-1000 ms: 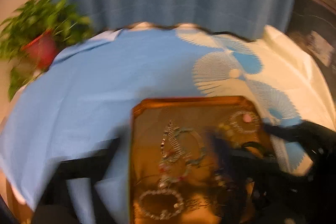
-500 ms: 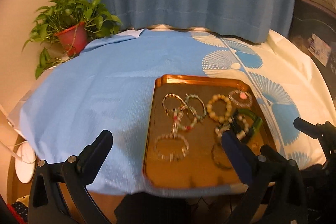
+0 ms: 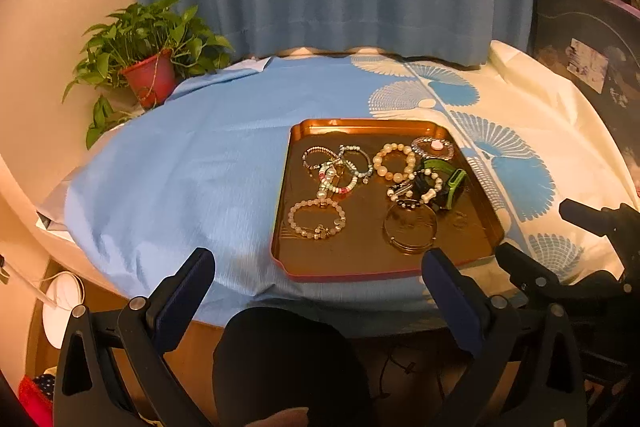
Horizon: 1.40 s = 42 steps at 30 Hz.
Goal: Organize jewelry
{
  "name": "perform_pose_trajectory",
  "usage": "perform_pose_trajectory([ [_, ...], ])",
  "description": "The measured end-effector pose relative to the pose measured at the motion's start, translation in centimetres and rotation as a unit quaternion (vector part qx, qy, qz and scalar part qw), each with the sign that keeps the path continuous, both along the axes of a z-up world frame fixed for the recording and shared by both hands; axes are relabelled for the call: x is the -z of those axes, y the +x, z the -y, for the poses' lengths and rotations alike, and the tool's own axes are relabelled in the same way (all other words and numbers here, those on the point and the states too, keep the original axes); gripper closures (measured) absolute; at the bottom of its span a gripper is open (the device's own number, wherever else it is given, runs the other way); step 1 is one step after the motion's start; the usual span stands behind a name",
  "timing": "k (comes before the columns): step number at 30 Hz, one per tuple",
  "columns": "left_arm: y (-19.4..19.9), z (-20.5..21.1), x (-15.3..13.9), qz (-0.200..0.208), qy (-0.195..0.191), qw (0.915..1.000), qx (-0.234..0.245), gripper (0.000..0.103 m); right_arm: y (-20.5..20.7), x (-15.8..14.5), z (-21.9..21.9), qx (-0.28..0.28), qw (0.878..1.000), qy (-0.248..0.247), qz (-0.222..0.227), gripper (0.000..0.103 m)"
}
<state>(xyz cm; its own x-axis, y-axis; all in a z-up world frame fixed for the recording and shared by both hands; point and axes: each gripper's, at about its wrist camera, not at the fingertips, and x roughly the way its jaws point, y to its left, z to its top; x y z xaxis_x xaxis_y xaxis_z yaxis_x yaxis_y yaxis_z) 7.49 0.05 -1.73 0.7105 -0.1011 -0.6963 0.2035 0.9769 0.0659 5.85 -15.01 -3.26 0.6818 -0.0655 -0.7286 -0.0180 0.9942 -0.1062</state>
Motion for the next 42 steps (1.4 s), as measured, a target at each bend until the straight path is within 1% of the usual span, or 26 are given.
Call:
perform_pose_trajectory([
  [6, -1.0, 0.2, -0.6, 0.005, -0.009, 0.9999, 0.0, 0.001, -1.7, -0.8, -0.3, -0.005, 1.0, -0.004, 0.008, 0.018],
  [12, -1.8, 0.8, -1.0, 0.012, -0.001, 0.9999, 0.011, 0.001, -2.8, -1.1, -0.1, -0.007, 1.0, -0.007, 0.009, 0.018],
  [28, -2.2, 0.6, -1.2, 0.013, 0.0, 0.9999, 0.009, 0.001, -3.2, -1.0, 0.1, -0.004, 1.0, -0.006, 0.009, 0.018],
  [42, -2.3, 0.0, -0.8, 0.009, 0.0, 0.9999, 0.007, 0.001, -3.2, -1.0, 0.0, -0.004, 1.0, -0.007, 0.009, 0.018],
])
